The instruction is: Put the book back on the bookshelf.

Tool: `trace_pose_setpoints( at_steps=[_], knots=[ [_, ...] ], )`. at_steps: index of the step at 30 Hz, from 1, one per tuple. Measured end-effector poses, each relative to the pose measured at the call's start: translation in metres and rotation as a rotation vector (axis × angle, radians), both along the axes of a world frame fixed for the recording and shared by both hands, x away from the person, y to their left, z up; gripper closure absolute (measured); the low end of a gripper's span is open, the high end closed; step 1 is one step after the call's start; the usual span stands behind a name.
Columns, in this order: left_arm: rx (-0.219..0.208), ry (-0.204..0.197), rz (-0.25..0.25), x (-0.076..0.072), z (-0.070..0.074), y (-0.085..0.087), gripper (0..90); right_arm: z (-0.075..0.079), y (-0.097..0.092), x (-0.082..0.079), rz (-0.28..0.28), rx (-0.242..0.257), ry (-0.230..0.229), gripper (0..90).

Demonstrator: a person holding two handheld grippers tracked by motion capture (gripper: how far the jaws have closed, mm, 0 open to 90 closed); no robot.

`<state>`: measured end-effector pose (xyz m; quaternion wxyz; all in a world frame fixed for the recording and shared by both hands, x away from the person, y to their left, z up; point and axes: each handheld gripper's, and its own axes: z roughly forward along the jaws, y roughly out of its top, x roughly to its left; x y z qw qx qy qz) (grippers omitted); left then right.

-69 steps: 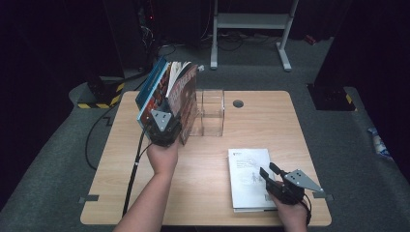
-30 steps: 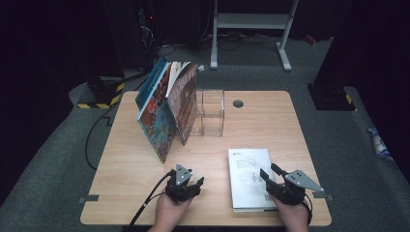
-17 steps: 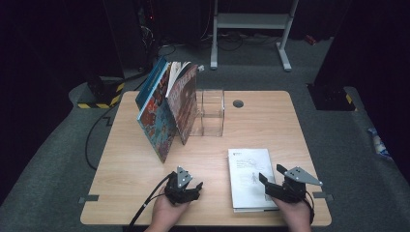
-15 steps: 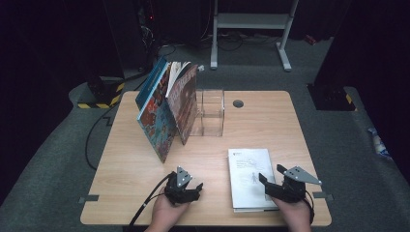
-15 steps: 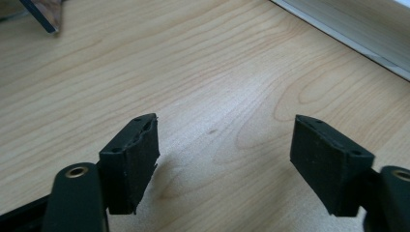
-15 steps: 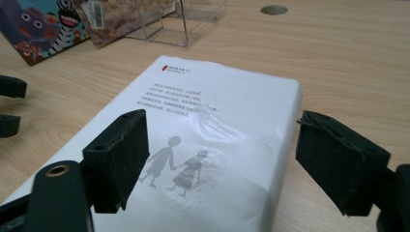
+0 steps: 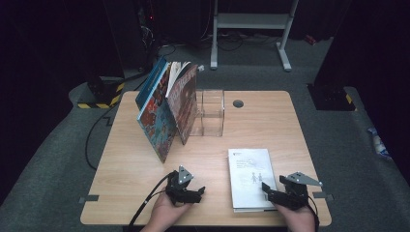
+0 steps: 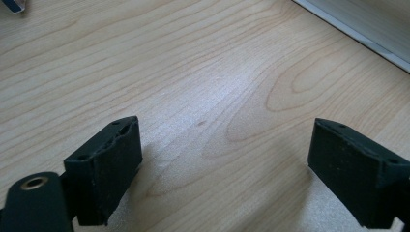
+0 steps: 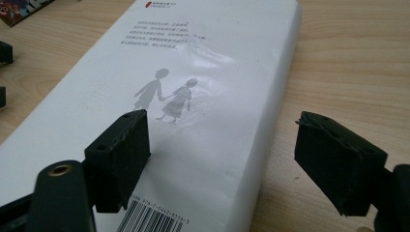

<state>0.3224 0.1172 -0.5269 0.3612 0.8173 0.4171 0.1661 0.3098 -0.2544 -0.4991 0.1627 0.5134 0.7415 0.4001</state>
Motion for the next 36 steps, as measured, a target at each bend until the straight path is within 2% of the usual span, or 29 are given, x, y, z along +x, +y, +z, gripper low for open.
trace_pose_setpoints(
  at_steps=[6, 9, 10, 11, 13, 17, 25, 36],
  knots=[
    [0.001, 0.002, -0.002, 0.0, 0.0, 0.0, 10.6, -0.004, 0.006, 0.004, 0.025, 0.043, 0.056, 17.2],
    [-0.002, -0.009, 0.002, -0.002, 0.0, 0.001, 12.4, -0.003, 0.008, 0.005, 0.02, 0.041, 0.072, 16.9],
    [-0.003, -0.013, 0.002, -0.002, 0.0, 0.002, 15.0, -0.003, 0.008, 0.004, 0.012, 0.039, 0.075, 17.0],
    [-0.017, -0.008, 0.005, -0.002, 0.0, 0.002, 14.8, -0.003, 0.009, 0.004, 0.005, 0.038, 0.074, 17.2],
    [-0.016, -0.009, 0.005, -0.002, 0.0, 0.002, 14.7, -0.003, 0.012, 0.003, -0.002, 0.04, 0.076, 18.2],
    [0.0, -0.016, 0.002, -0.002, 0.0, 0.002, 15.1, -0.003, 0.022, -0.001, 0.048, 0.053, 0.076, 21.3],
    [-0.015, -0.01, 0.004, -0.002, 0.0, 0.002, 15.4, -0.004, 0.04, 0.0, 0.053, 0.059, 0.076, 20.3],
    [-0.016, -0.012, 0.008, -0.003, 0.0, 0.002, 16.2, -0.003, 0.062, 0.007, 0.103, 0.05, 0.084, 20.1]
  ],
)
